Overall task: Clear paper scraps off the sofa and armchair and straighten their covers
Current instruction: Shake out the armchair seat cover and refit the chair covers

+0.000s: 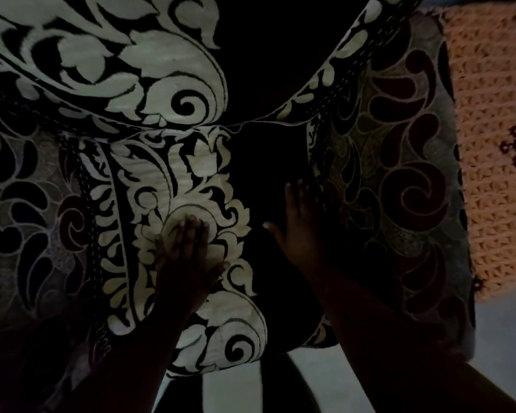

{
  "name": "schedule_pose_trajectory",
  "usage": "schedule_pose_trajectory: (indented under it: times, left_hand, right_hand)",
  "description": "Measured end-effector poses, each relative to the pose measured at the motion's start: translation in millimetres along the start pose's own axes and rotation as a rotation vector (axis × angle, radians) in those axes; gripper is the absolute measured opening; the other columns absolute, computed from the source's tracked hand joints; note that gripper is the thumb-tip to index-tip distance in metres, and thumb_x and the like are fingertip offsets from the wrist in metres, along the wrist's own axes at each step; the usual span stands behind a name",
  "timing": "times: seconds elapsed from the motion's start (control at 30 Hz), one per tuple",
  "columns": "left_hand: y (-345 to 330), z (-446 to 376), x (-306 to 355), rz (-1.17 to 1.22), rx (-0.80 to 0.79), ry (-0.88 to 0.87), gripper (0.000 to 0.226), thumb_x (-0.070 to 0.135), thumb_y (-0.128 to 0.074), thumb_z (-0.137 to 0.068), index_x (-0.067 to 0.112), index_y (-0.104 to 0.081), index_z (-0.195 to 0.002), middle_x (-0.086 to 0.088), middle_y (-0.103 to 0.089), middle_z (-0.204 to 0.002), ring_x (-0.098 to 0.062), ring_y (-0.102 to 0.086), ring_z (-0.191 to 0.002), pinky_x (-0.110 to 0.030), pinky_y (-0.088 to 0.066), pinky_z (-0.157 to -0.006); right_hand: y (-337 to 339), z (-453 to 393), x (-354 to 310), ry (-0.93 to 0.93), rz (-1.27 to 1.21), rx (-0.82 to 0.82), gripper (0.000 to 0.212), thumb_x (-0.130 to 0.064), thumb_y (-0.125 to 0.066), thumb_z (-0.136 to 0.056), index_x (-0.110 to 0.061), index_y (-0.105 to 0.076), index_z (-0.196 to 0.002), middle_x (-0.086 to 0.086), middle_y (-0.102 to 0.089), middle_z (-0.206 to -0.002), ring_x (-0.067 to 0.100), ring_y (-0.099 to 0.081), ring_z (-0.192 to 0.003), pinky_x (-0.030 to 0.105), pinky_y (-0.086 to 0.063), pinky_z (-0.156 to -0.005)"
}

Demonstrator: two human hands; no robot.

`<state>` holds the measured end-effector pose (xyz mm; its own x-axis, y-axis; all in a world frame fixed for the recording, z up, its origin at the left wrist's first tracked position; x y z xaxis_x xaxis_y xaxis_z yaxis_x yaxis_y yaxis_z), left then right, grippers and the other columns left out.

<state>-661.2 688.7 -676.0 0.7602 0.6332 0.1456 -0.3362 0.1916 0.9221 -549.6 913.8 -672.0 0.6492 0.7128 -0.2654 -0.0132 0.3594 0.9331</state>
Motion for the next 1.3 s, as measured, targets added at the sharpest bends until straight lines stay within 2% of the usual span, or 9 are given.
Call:
schedule_pose_trajectory:
  times: [0.13, 0.33, 0.47, 0.53, 0.73, 0.83, 1.0, 1.13, 1.3]
  left_hand:
    - [0.7, -31.7, -1.1, -0.012, 0.048, 0.050, 0.093, 0.076, -0.022, -0.091, 0.015, -0.013, -0.161, -0.011, -0.006, -0.169, -0.028, -0.007, -0.156, -0.063, -0.001, -0.121]
    - [2.4, -42.5, -15.6, -0.025, 0.041, 0.045, 0.094, 0.076, -0.024, -0.090, 0.015, -0.012, -0.161, -0.010, -0.005, -0.169, -0.025, -0.003, -0.156, -0.065, -0.004, -0.120]
    - [10.5, -37.6, -43.2, 0.017, 0.076, 0.116, 0.094, 0.076, -0.026, -0.090, 0.014, -0.017, -0.160, -0.012, -0.010, -0.168, -0.029, -0.009, -0.155, -0.059, -0.008, -0.123]
    - [7.6, -26.4, -68.4, 0.040, 0.098, 0.162, 0.090, 0.074, -0.028, -0.093, 0.014, -0.018, -0.160, -0.013, -0.010, -0.168, -0.031, -0.010, -0.155, -0.058, -0.012, -0.122]
    - [3.6, 8.7, -118.0, 0.066, 0.263, 0.169, 0.089, 0.065, -0.043, -0.095, 0.006, -0.023, -0.158, -0.019, -0.015, -0.166, -0.034, -0.013, -0.154, -0.055, -0.015, -0.123]
    - [8.2, 2.8, -106.1, 0.068, 0.216, 0.242, 0.087, 0.064, -0.041, -0.096, 0.010, -0.017, -0.160, -0.017, -0.012, -0.167, -0.033, -0.011, -0.154, -0.057, -0.013, -0.123]
    - [-6.1, 15.7, -31.7, -0.034, 0.075, -0.009, 0.082, 0.069, -0.028, -0.099, 0.015, -0.019, -0.160, -0.011, -0.007, -0.168, -0.028, -0.005, -0.156, -0.062, -0.011, -0.120]
    - [-18.1, 59.6, -44.5, 0.004, 0.113, 0.145, 0.082, 0.068, -0.041, -0.096, 0.017, -0.025, -0.159, -0.011, -0.014, -0.167, -0.028, -0.009, -0.155, -0.062, -0.011, -0.121]
    - [-48.5, 149.9, -26.8, 0.013, 0.041, -0.081, 0.086, 0.065, -0.058, -0.089, 0.012, -0.038, -0.153, -0.017, -0.022, -0.164, -0.039, -0.021, -0.151, -0.074, -0.018, -0.112]
  right_hand:
    - [-4.9, -37.3, 28.8, -0.035, 0.071, -0.055, 0.104, -0.086, -0.026, -0.088, -0.013, -0.009, -0.161, 0.013, -0.010, -0.168, 0.032, -0.012, -0.154, 0.057, -0.018, -0.121]
    - [-11.9, -41.9, 25.9, -0.215, 0.014, -0.075, 0.117, -0.094, -0.026, -0.078, -0.014, -0.006, -0.161, 0.017, -0.008, -0.167, 0.036, -0.012, -0.153, 0.058, -0.018, -0.121]
    - [6.9, -42.8, -25.1, -0.006, 0.056, -0.043, 0.100, -0.078, -0.037, -0.089, -0.012, -0.014, -0.161, 0.016, -0.007, -0.168, 0.033, -0.005, -0.155, 0.053, -0.005, -0.125]
    - [-6.8, -30.5, -41.9, 0.153, 0.049, -0.060, 0.096, -0.075, -0.040, -0.091, -0.013, -0.017, -0.160, 0.015, -0.009, -0.168, 0.032, -0.006, -0.155, 0.057, -0.012, -0.123]
    - [-27.1, -9.0, -4.3, 0.022, 0.112, -0.006, 0.097, -0.084, -0.033, -0.088, -0.022, -0.020, -0.161, 0.011, -0.012, -0.168, 0.031, -0.008, -0.155, 0.061, -0.012, -0.121]
    - [-26.2, -2.4, -22.1, -0.060, 0.168, 0.008, 0.091, -0.077, -0.032, -0.094, -0.017, -0.022, -0.160, 0.016, -0.014, -0.167, 0.034, -0.011, -0.154, 0.065, -0.016, -0.118]
    - [-59.3, 41.9, -105.5, 0.198, 0.166, -0.212, 0.090, -0.075, -0.039, -0.091, -0.025, -0.012, -0.161, 0.008, 0.000, -0.169, 0.025, 0.007, -0.156, 0.065, -0.004, -0.119]
    - [-58.4, 75.3, -71.1, 0.028, 0.173, -0.215, 0.088, -0.080, -0.031, -0.090, -0.032, -0.008, -0.161, 0.003, 0.003, -0.170, 0.021, 0.009, -0.156, 0.059, 0.000, -0.122]
    - [-60.6, 173.5, -38.9, 0.057, 0.230, -0.311, 0.082, -0.071, -0.021, -0.098, -0.019, -0.013, -0.161, 0.014, -0.004, -0.168, 0.033, -0.002, -0.155, 0.066, -0.012, -0.119]
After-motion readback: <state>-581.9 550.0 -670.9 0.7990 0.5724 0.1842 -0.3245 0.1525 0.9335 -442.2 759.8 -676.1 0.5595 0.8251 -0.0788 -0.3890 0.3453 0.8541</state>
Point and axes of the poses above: each hand's wrist, its own z-axis away from the middle knuckle, its own y-axis out of the back of the hand, x = y × z, the point moved 8 cm from there along -z, towards the middle knuckle
